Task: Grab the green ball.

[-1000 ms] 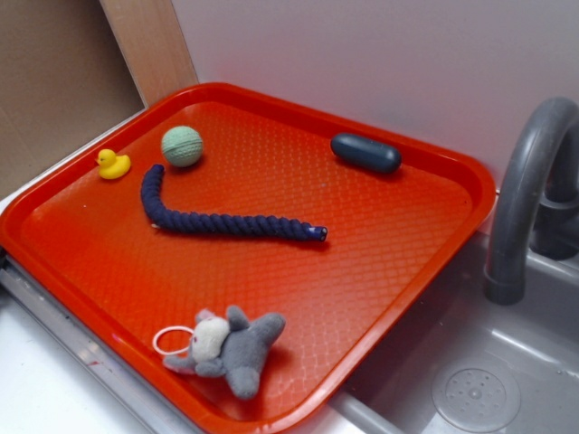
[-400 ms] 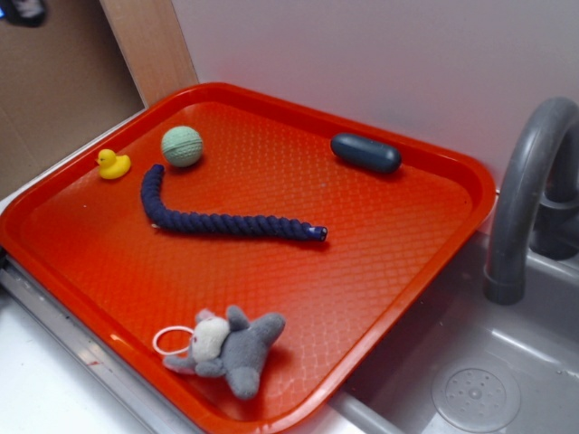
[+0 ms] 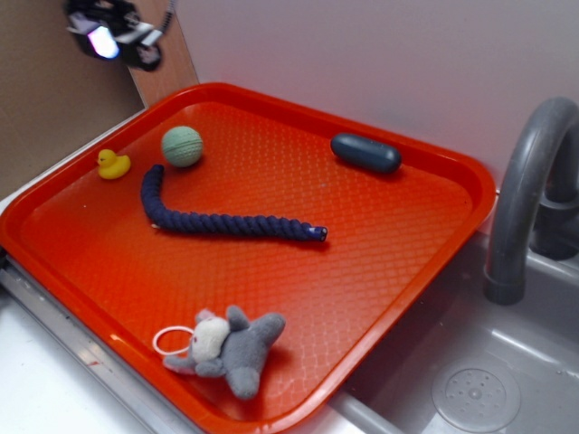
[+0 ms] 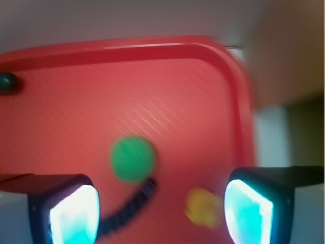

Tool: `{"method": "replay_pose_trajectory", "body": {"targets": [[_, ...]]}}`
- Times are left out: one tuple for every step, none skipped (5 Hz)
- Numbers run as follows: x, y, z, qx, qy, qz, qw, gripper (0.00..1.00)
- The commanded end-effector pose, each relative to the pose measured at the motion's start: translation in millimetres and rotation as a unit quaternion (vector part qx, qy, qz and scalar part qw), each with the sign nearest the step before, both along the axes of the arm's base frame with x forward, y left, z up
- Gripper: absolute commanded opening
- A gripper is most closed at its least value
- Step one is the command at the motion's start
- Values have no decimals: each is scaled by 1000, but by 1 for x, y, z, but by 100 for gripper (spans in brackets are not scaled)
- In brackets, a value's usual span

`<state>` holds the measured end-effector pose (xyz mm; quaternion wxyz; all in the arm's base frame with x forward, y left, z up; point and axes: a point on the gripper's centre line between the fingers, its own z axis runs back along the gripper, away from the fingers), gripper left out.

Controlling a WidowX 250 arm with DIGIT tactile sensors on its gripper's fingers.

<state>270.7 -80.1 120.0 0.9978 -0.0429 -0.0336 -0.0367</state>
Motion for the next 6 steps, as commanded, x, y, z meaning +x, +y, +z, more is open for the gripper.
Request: {"method": "replay_pose_trajectory", "body": {"targets": [[0,-33,-39,22,25,-63,998,100],[-4,-26,-58,21,52,-51,997,100],[-2,-15,-69,14,79,-13,997,100],[-5,-13,-76,30,96,-13,995,100],[-12,-18,-84,50,111,-4,993,60],[-21,-36,-76,49,92,-36,994,0]]}}
